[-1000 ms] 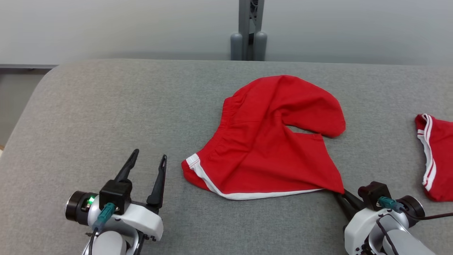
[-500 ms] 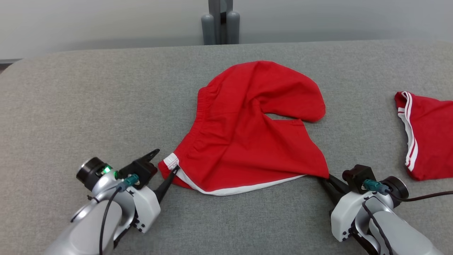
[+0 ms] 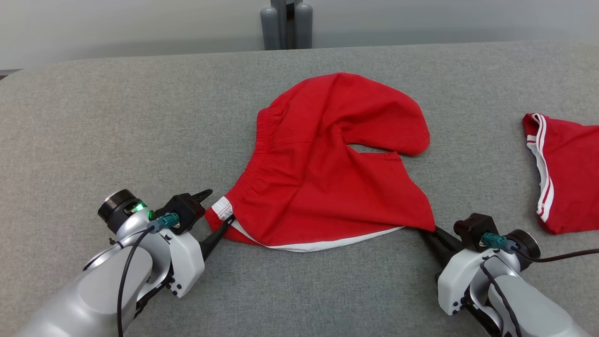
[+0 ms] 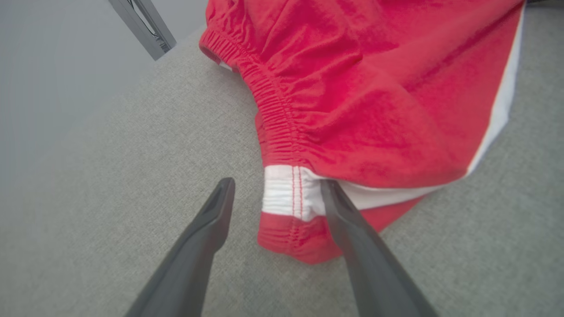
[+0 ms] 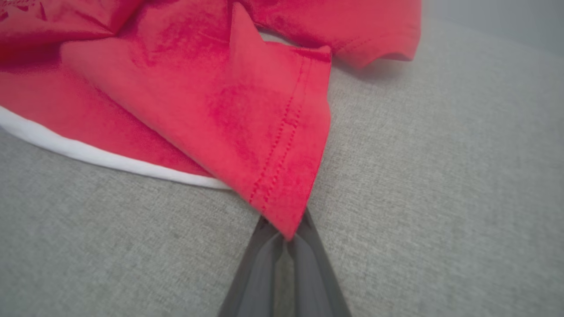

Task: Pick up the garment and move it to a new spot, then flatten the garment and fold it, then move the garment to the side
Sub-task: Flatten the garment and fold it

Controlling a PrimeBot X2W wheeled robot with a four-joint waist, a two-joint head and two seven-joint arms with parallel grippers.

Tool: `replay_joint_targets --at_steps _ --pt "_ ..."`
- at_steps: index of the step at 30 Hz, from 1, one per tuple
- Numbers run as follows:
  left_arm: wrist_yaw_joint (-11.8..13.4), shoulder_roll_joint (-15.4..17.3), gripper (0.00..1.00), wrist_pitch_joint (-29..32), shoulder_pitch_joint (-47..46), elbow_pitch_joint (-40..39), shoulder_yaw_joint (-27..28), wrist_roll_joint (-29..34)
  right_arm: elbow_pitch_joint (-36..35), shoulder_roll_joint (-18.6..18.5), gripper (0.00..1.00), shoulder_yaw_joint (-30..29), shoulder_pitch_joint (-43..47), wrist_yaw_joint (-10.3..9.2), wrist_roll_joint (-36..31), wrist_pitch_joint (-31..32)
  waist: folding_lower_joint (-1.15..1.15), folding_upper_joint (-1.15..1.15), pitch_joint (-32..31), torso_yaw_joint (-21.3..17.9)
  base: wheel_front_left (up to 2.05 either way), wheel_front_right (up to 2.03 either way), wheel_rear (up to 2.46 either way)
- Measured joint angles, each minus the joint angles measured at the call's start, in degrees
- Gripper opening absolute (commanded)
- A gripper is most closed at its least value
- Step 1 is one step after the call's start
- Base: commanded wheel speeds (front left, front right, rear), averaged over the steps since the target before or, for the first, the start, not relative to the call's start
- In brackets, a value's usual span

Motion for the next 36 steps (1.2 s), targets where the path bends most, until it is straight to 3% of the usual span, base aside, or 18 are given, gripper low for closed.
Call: replay_joint_targets --at_steps 3,4,5,7,8,25,30,36 --pt "0.0 0.6 1.0 -0.3 -1.6 -0.4 -3.0 -2.6 0.1 0.0 0.0 0.0 -0.3 0.01 0.0 0.0 0.0 0.0 0.3 0.1 0.0 0.0 0.0" --pt "0.0 0.7 0.63 -0.3 -2.1 -0.5 -3.9 -3.3 0.1 0.0 0.0 0.0 -0.4 0.01 0.0 0.0 0.0 0.0 0.4 0.1 0.0 0.0 0.0" --pt "0.0 0.8 0.41 -0.3 -2.4 -0.6 -4.7 -4.0 0.2 0.0 0.0 0.0 -0.5 0.01 0.0 0.0 0.0 0.0 0.4 0.2 0.0 0.0 0.0" --pt "0.0 0.9 0.05 -0.5 -2.8 -0.6 -5.8 -5.4 0.2 0.0 0.0 0.1 -0.5 0.01 0.0 0.0 0.0 0.0 0.5 0.2 0.0 0.0 0.0" --pt "0.0 0.9 0.0 -0.5 -3.0 -0.6 -6.3 -5.9 0.3 0.0 0.0 0.1 -0.6 0.01 0.0 0.0 0.0 0.0 0.6 0.2 0.0 0.0 0.0" --pt "0.0 0.7 0.0 -1.3 -3.2 -0.9 -7.1 -12.5 0.0 -0.1 0.0 0.1 0.3 0.0 2.1 0.1 0.0 0.0 -1.9 0.8 0.0 0.0 0.0" --pt "0.5 0.3 0.0 -1.3 -0.6 -3.4 1.4 -12.0 -3.0 -1.6 0.0 0.7 0.8 0.0 7.5 0.1 0.0 0.0 -4.7 1.4 0.0 0.0 0.0" --pt "0.6 -1.6 0.0 -1.3 4.2 -6.4 11.1 -10.1 -9.6 -5.5 0.0 5.6 -0.7 -0.01 16.8 1.5 0.0 0.0 -8.8 2.1 0.0 0.0 0.0"
